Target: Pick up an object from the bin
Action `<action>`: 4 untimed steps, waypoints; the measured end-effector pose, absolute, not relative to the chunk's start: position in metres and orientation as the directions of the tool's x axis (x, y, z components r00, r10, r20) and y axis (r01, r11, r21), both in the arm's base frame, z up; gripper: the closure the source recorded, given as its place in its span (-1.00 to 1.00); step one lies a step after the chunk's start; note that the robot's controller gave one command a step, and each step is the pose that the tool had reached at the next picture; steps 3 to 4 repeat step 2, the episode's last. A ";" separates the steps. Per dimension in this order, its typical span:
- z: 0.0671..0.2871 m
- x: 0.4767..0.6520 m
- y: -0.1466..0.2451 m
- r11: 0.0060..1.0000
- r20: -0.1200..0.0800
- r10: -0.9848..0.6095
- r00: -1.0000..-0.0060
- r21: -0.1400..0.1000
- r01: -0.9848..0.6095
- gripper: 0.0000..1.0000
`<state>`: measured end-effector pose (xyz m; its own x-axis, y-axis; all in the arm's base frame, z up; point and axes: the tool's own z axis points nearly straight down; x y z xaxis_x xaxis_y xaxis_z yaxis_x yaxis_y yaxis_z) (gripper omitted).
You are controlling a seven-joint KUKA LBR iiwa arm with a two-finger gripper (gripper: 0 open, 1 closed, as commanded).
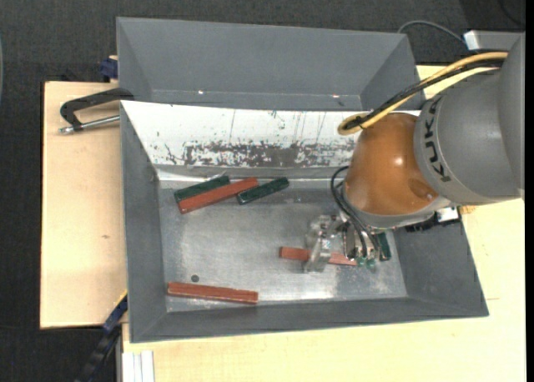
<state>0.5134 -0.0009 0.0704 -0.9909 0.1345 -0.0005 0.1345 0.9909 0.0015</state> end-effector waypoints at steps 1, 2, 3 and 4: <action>0.070 0.513 -0.001 0.991 0.000 0.135 -0.991 0.001 0.135 1.00; 0.240 0.549 0.006 0.989 -0.010 0.147 -0.989 0.002 0.147 1.00; 0.240 0.549 0.006 0.989 -0.010 0.147 -0.989 0.002 0.147 1.00; 0.240 0.549 0.006 0.989 -0.010 0.147 -0.989 0.002 0.147 1.00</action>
Offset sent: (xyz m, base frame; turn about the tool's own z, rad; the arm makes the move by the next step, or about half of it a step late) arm 0.0330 0.0065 0.1666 0.0146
